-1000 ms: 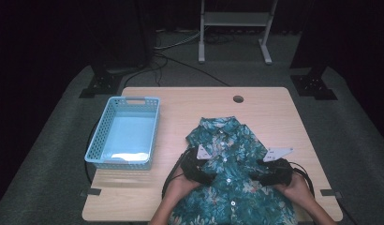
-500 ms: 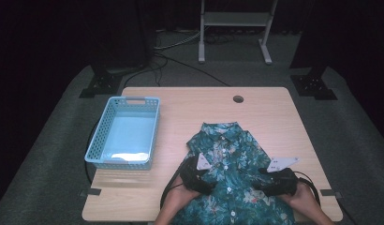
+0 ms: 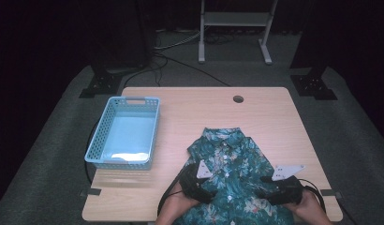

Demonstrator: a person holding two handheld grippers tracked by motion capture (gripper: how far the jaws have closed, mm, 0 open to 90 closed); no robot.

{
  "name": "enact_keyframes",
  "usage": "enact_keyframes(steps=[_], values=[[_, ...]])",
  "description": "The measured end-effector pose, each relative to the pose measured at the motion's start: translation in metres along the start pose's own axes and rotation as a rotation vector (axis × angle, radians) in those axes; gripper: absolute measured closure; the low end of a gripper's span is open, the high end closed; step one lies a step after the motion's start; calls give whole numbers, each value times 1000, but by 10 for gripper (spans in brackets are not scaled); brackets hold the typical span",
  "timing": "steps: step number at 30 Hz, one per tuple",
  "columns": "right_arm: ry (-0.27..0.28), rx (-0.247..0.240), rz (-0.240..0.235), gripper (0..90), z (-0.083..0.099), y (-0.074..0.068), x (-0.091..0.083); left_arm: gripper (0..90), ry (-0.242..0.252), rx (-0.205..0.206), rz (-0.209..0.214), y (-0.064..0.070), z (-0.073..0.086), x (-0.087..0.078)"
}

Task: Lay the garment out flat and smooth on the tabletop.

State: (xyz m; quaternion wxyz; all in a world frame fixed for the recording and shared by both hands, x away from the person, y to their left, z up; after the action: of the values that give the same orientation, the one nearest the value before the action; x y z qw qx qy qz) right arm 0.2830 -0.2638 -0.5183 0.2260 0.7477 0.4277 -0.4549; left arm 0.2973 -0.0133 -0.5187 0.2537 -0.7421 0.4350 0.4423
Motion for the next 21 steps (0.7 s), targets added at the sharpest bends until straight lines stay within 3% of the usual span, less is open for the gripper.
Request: enact_keyframes(steps=[11, 18, 21], values=[[-28, -2, -37, 380, 7, -12, -5, 177, -30, 25, 29, 11, 5, -4], [-106, -16, -73, 393, 8, -21, -10, 177, -19, 16, 65, 13, 8, -7], [-156, -17, -60, 401, 6, -19, -11, 177, -22, 25, 61, 13, 8, -7]])
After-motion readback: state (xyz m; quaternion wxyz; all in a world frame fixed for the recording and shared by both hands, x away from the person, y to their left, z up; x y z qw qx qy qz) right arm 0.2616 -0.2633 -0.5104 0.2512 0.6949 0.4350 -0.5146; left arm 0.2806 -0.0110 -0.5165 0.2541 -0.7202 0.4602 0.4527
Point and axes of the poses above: each handheld gripper's, and its own axes: x roughly forward along the jaws, z roughly out of its underside, y roughly to its right, the point moved 6 cm from there along x, roughly forward along the jaws, and after that the axes turned 14 degrees about -y, right-handed, at the moved point
